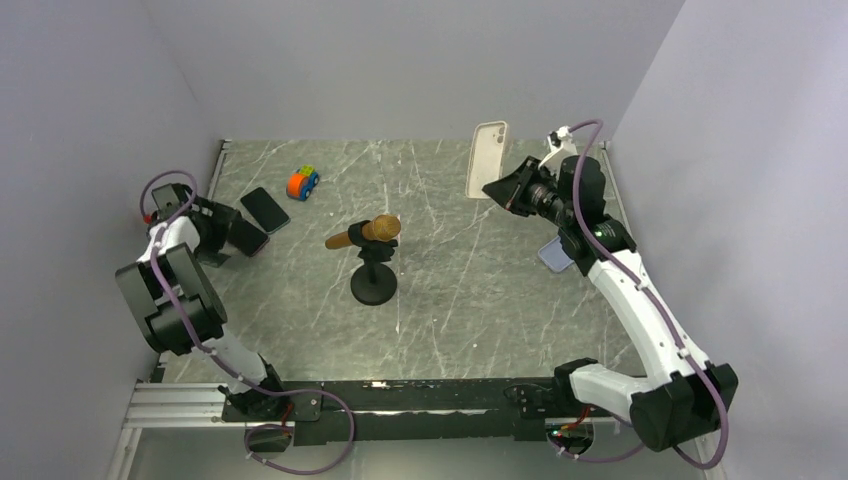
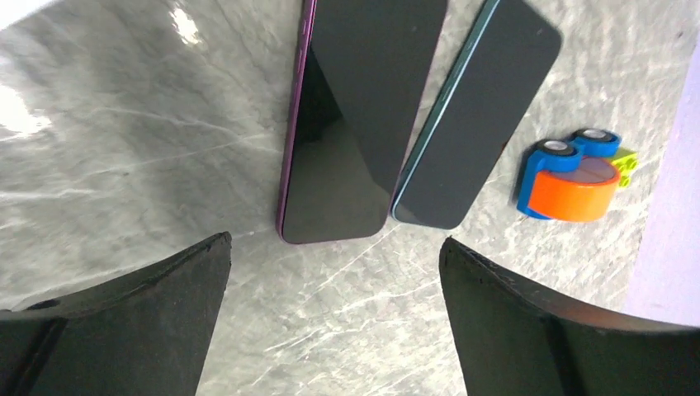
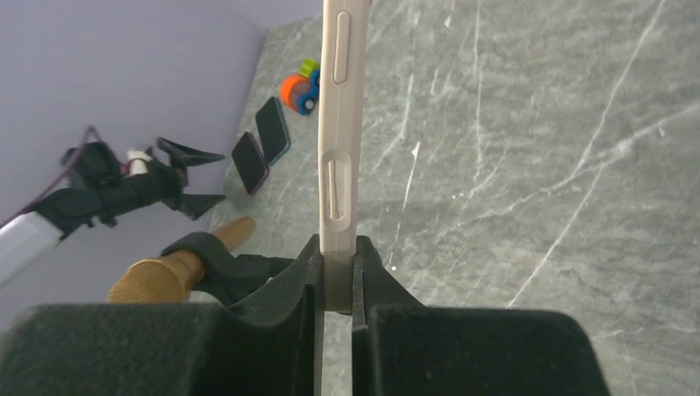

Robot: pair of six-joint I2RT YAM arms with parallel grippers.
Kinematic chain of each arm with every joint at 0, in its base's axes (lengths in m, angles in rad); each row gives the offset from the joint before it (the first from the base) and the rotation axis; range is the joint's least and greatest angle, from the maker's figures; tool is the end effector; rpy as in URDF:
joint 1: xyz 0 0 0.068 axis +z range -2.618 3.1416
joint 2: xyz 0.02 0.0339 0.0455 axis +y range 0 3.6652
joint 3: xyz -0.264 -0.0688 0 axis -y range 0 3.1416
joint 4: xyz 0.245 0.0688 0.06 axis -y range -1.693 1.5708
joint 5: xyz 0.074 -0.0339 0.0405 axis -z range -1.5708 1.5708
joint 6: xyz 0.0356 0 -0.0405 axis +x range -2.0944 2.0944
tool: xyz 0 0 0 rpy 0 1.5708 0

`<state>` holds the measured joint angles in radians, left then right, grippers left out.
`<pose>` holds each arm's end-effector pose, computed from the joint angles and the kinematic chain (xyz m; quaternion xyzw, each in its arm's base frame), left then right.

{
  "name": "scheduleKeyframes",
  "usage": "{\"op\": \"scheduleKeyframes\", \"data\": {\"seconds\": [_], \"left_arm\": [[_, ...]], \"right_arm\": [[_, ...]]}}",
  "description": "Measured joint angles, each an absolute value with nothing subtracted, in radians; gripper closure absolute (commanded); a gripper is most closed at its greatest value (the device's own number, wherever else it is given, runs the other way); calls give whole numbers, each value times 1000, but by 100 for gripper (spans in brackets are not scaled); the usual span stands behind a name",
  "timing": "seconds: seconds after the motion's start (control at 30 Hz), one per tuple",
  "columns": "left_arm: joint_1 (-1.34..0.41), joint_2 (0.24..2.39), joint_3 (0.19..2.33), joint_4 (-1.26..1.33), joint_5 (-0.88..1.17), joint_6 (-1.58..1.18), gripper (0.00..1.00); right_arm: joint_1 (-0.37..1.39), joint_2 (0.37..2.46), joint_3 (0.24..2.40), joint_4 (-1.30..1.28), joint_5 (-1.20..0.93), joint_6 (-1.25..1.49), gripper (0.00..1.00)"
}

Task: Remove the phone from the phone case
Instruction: Place the phone at the center of the board, then place the phone case at the center of the board.

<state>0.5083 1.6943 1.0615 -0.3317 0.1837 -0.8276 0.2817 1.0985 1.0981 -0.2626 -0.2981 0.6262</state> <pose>0.3069 0.1635 0.1894 -0.5671 0.7631 -0.1337 0.2796 0.2365 0.0793 0.3804 0.0455 0.7888 0.3697 0.4889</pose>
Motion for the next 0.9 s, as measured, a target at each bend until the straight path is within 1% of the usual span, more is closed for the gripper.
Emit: {"op": "scheduleKeyframes", "data": {"seconds": [0.1, 0.23, 0.3, 0.47, 0.6, 0.77, 0.9], "left_arm": [[495, 1634, 1114, -427, 103, -833, 1], [471, 1518, 1120, -443, 73, -833, 2], [443, 1474, 1120, -429, 92, -830, 2], [320, 1431, 1110, -379, 171, -825, 4], [253, 1399, 1071, -353, 225, -824, 5], [252, 1349, 1060, -326, 260, -823, 6], [253, 1325, 1060, -297, 281, -823, 7]], "right_arm": [[273, 1148, 1084, -263, -297, 657, 100], [220, 1205, 1024, -234, -300, 748, 100], [181, 1216, 953, -189, -307, 810, 100], [10, 1267, 785, -63, -326, 962, 100], [-94, 1345, 704, 59, -344, 1056, 100], [-147, 1431, 688, 156, -360, 1094, 100], [-169, 1434, 687, 175, -358, 1089, 100]]}}
